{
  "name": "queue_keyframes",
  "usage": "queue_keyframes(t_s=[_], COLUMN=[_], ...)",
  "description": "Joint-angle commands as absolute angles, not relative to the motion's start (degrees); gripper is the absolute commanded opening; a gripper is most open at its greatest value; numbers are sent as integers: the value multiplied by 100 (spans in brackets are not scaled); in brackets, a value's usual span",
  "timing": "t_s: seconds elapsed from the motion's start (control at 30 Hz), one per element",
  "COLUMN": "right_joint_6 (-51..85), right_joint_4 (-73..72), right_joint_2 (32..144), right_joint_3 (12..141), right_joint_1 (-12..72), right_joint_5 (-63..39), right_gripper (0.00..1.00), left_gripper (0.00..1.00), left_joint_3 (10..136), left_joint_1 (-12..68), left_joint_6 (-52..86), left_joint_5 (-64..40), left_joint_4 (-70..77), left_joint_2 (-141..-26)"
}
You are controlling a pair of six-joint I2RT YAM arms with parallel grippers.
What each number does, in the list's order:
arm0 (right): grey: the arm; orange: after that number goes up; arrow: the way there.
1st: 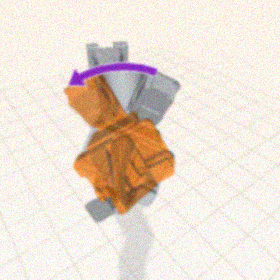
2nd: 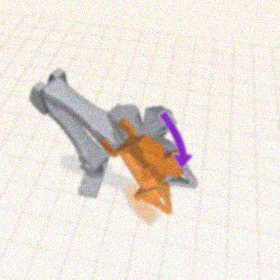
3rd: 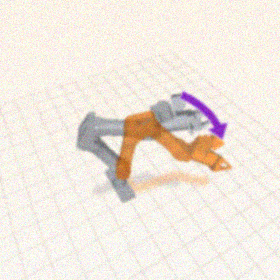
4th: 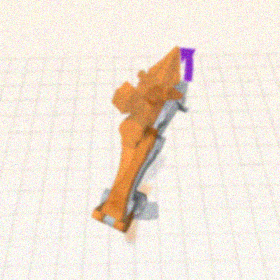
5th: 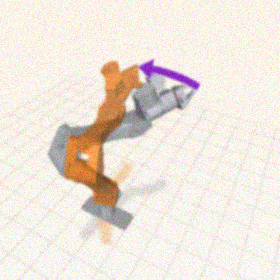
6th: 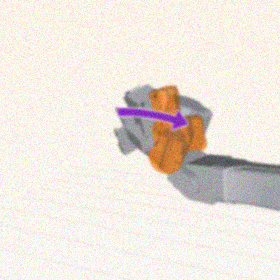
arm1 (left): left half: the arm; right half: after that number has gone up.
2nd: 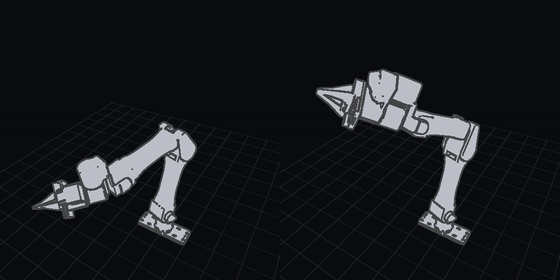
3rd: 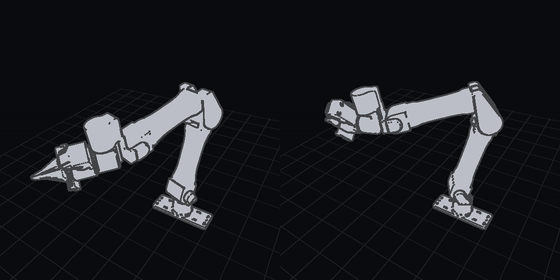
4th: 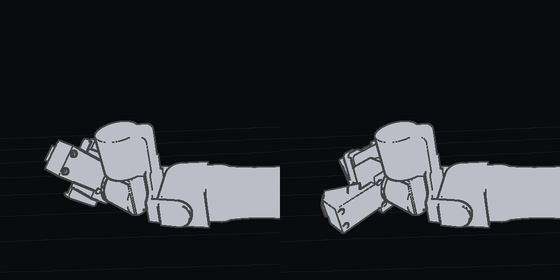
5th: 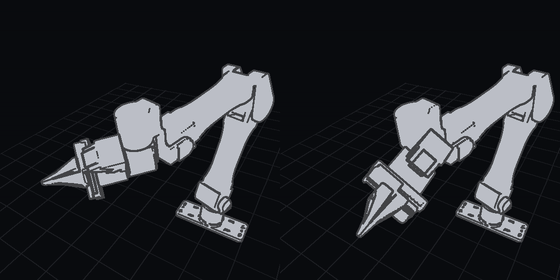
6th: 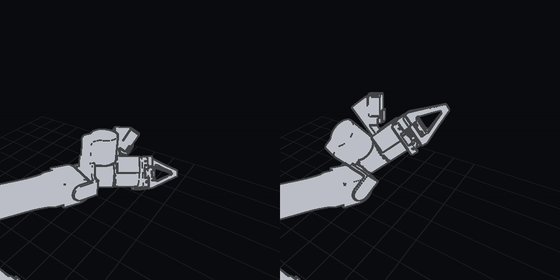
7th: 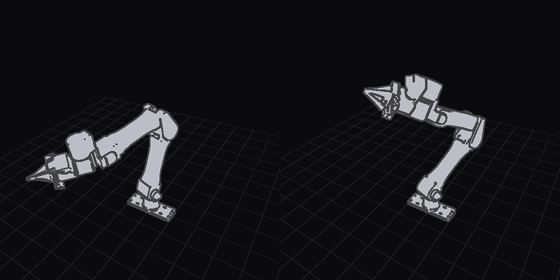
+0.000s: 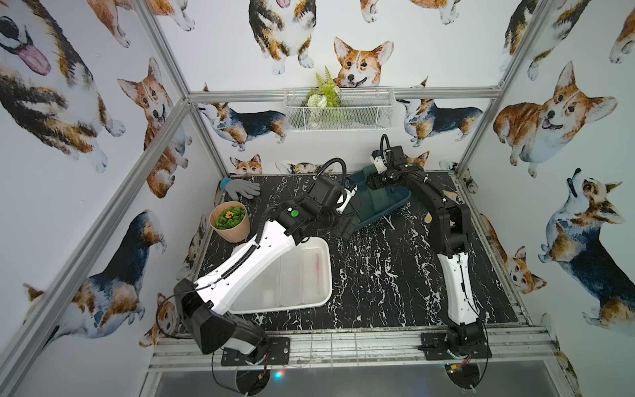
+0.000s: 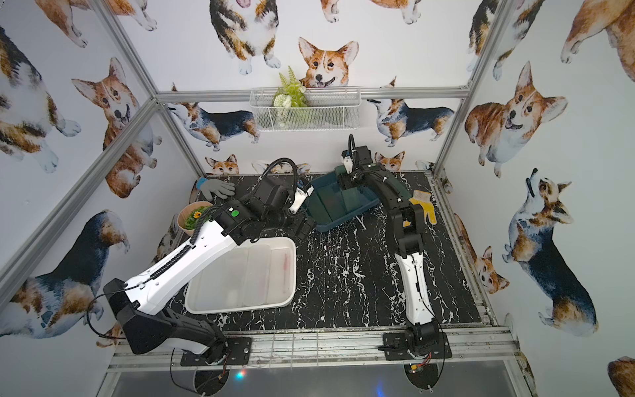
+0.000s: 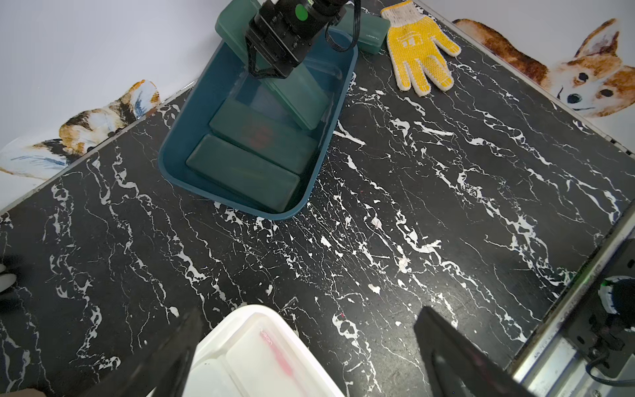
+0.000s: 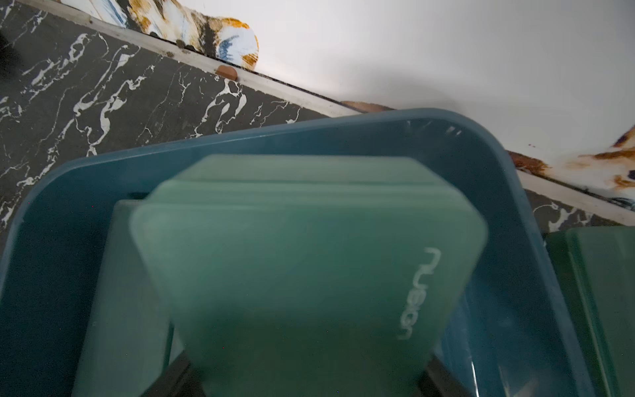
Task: Place the pencil cases by color into the storage box
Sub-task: Move the storage box to the center of the board.
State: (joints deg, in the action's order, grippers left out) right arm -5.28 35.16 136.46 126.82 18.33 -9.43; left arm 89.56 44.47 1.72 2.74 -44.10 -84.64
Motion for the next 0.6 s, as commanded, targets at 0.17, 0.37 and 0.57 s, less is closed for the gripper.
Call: queue_keyframes(t_s=[0.17,0.37,0.57], right_joint_6=[-736,-603,89], right_joint_4=[3627,3963,4261], right_joint_2=[13134,12796,12518], right_joint_3=[11853,11301,10946], right_joint_1=[2025,2293,2363], right_joint_5=[-800,-579,-716], right_gripper=[64,64,64], left_gripper=[100,100,100], left_joint_3=[8778,8516,8254], left_joint_1=[4326,4266,4182], left_joint_6=[110,137,192], left_joint_5=[88,59,11], left_joint_4=[-4336,-4230,-4132], left_joint_2=[-8337,-8129,-7907])
